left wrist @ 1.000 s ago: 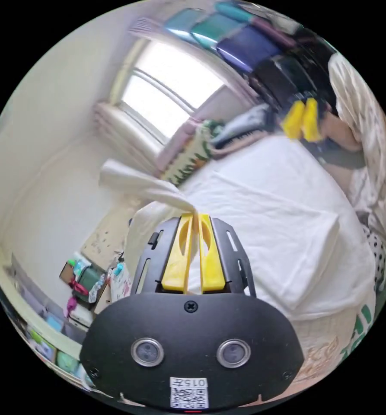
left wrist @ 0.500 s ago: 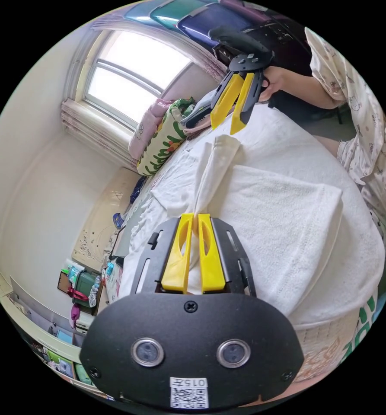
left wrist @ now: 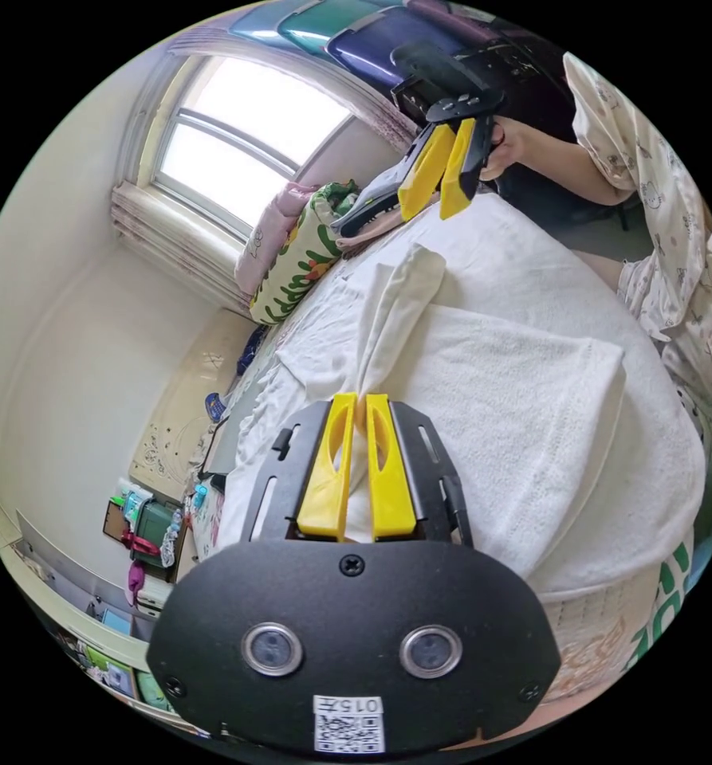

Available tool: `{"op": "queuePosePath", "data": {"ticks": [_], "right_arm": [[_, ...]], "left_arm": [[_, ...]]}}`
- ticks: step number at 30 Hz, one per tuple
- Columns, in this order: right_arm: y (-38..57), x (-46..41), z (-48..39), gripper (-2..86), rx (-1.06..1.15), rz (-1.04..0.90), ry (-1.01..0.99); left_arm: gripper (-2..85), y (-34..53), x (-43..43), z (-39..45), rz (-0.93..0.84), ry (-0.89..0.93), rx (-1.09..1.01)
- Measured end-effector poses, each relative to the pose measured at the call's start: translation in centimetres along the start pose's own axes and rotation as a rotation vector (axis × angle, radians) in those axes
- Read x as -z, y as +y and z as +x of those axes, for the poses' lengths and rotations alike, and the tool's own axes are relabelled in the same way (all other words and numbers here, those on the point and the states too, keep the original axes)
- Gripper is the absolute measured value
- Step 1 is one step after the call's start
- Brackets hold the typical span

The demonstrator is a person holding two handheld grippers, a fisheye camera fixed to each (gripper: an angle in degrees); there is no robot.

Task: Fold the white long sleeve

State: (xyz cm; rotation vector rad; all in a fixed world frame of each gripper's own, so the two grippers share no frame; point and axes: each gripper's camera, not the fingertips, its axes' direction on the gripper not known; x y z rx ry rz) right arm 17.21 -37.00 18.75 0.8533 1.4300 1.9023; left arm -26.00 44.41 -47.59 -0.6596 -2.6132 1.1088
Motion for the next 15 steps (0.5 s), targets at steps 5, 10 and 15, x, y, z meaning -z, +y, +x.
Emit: {"op": "queuePosePath", "data": {"ticks": [5, 10, 15], "right_arm": [[-1.3, -4.3, -1.6, 8.6, 0.024, -0.187, -0.025], [-1.6, -2.6, -5.6, 1.0, 0.095, -0.152, 0.002], [-0.9, -0.4, -7.1, 1.3, 0.095, -0.134, -0.007]], "left_arm": [[1.1, 1.0, 0.0, -0.7, -0.003, 0.013, 0.008], [1.3, 2.5, 0.2, -1.5, -0.012, 0.04, 0.018], [1.4, 4.1, 0.2, -1.6, -0.012, 0.04, 0.002]]}}
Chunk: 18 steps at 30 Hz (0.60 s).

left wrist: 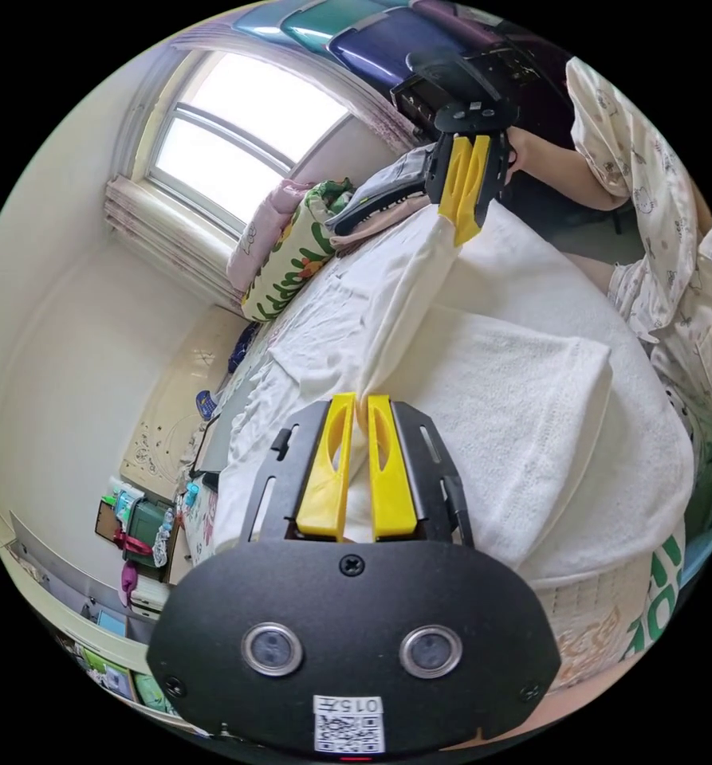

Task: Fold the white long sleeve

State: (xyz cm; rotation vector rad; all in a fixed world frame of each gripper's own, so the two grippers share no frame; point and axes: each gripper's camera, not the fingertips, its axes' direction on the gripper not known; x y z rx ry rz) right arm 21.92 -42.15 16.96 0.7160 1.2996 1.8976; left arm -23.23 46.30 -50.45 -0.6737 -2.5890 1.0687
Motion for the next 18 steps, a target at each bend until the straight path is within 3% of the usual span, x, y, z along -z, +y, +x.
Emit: {"op": "queuePosePath", "data": {"ticks": [4, 8, 12, 14, 18], "right_arm": [[1.0, 1.2, -1.4, 6.5, 0.01, 0.015, -0.073], [0.7, 2.1, -2.4, 11.7, -0.026, 0.025, -0.022], [-0.5, 1.2, -4.9, 8.9, 0.054, -0.034, -0.024], [-1.2, 0.0, -6.1, 3.5, 0.076, -0.097, 0.024], [-0.8, 1.9, -5.2, 0.3, -0.032, -0.041, 0.059]], "left_arm": [[1.9, 1.8, -0.1, -0.3, 0.0, 0.012, 0.001], [3.7, 3.7, -0.1, -0.7, -0.001, 0.012, 0.009], [7.1, 5.9, 0.2, -1.6, -0.007, 0.012, 0.033], [9.1, 7.8, 0.8, -2.7, -0.015, 0.004, 0.072], [10.5, 12.5, 2.2, -6.1, -0.024, 0.0, 0.21]]}}
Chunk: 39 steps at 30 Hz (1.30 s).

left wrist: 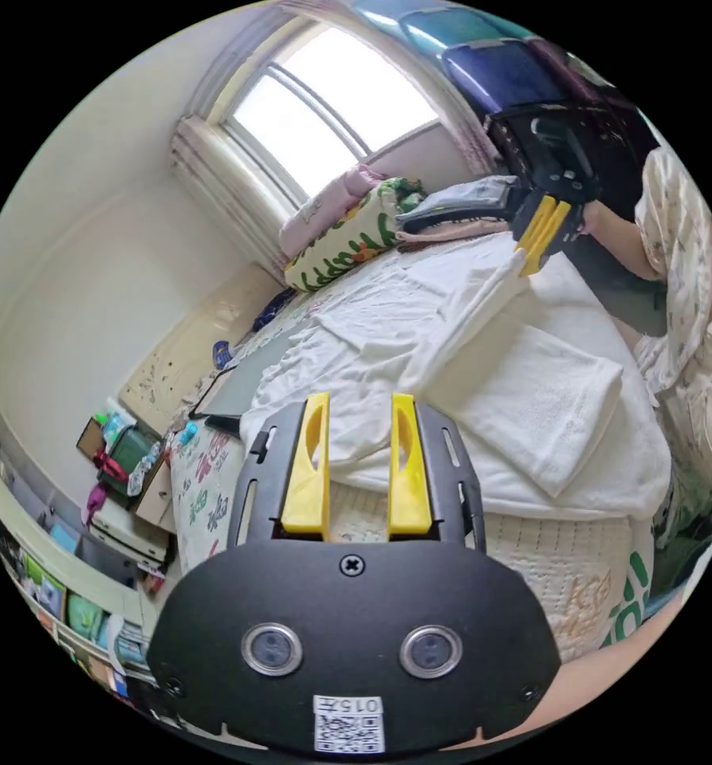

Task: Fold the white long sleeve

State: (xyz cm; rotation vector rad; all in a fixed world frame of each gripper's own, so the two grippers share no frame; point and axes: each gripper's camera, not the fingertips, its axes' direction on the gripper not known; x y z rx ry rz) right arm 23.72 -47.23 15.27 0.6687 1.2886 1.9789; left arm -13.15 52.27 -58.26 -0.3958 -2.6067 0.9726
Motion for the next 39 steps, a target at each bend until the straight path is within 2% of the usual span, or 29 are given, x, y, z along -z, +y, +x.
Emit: {"op": "queuePosePath", "data": {"ticks": [3, 5, 10, 19, 24, 27, 33, 36, 39], "right_arm": [[1.7, 3.3, 1.7, -0.3, -0.12, 0.08, 0.036], [3.1, 6.0, 2.6, -0.4, -0.196, 0.129, 0.077], [5.4, 10.2, 2.5, -0.5, -0.251, 0.153, 0.195], [7.3, 14.6, 1.0, -0.5, -0.289, 0.137, 0.246], [7.3, 15.8, 0.1, -0.5, -0.29, 0.129, 0.244], [6.8, 16.9, -1.2, -0.3, -0.236, 0.128, 0.205], [5.8, 17.3, -2.5, 1.9, -0.092, 0.1, -0.091], [6.1, 17.7, -0.8, 6.1, -0.176, 0.156, -0.202], [7.9, 19.6, 2.2, 7.0, -0.364, 0.259, -0.242]], "left_arm": [[10.1, 4.3, 0.7, -4.6, -0.038, -0.08, 0.198], [10.3, 7.5, -0.4, -8.0, -0.144, -0.14, 0.368], [10.7, 10.7, -4.6, -10.5, -0.296, -0.108, 0.508], [9.9, 11.1, -9.9, -12.6, -0.366, -0.083, 0.534], [7.5, 8.7, -14.9, -12.7, -0.478, -0.043, 0.395], [3.6, 10.1, -15.4, -11.3, -0.422, -0.076, 0.391], [1.9, 11.7, -14.5, -9.4, -0.421, -0.156, 0.373], [1.7, 11.8, -15.1, -8.3, -0.447, -0.172, 0.354], [1.7, 11.9, -15.5, -7.6, -0.456, -0.178, 0.348]]}}
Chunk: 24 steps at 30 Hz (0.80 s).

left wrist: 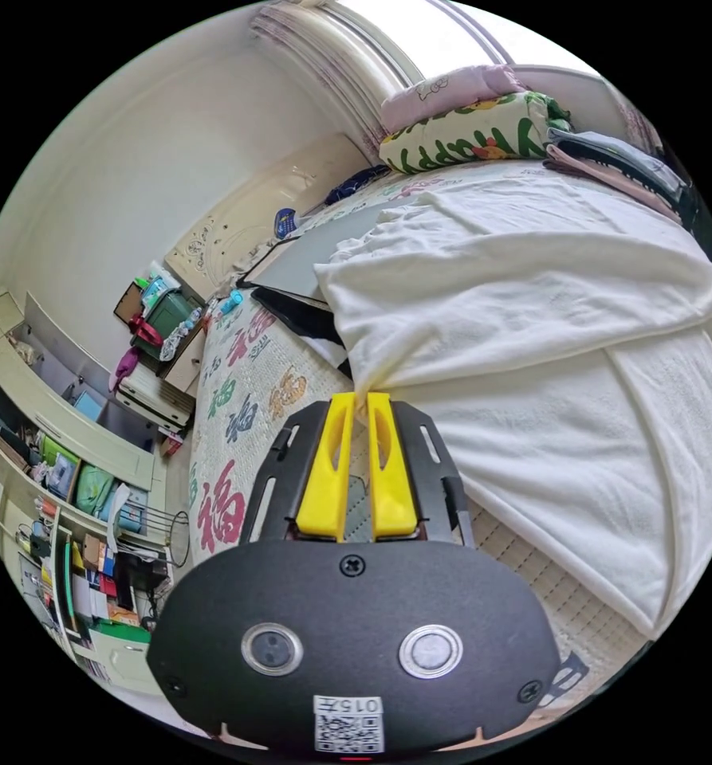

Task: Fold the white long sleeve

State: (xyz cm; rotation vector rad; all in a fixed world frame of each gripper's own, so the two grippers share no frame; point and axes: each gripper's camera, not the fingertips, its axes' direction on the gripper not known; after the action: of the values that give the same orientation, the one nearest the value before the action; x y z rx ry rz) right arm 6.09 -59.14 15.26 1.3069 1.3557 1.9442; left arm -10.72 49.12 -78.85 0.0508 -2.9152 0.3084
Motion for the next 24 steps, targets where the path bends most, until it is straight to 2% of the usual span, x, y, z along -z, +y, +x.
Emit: {"op": "queuePosePath", "data": {"ticks": [3, 5, 11, 16, 20, 24], "right_arm": [[0.5, -0.1, 0.2, 7.9, -0.075, -0.054, 0.181], [0.2, -1.8, -0.4, 9.1, -0.094, -0.155, 0.286], [-1.6, -5.4, -2.6, 6.3, -0.049, -0.257, 0.185], [-2.9, -4.7, -3.5, 0.7, -0.065, -0.23, 0.162], [-4.2, -1.1, -3.7, -0.3, -0.147, -0.126, 0.305], [-5.6, -0.5, -4.4, -0.6, -0.16, -0.161, 0.419]], "left_arm": [[1.7, 0.3, -0.1, -0.1, 0.007, 0.023, 0.021], [1.8, 0.5, -0.1, 0.2, 0.011, 0.027, 0.024], [1.8, 0.5, -0.2, 1.9, 0.007, -0.006, 0.006], [1.8, 0.6, -0.1, 2.2, 0.012, 0.011, 0.018], [1.7, 0.5, 0.0, 2.5, 0.017, 0.017, 0.024], [1.6, 0.4, 0.2, 3.0, 0.019, 0.022, 0.017]]}}
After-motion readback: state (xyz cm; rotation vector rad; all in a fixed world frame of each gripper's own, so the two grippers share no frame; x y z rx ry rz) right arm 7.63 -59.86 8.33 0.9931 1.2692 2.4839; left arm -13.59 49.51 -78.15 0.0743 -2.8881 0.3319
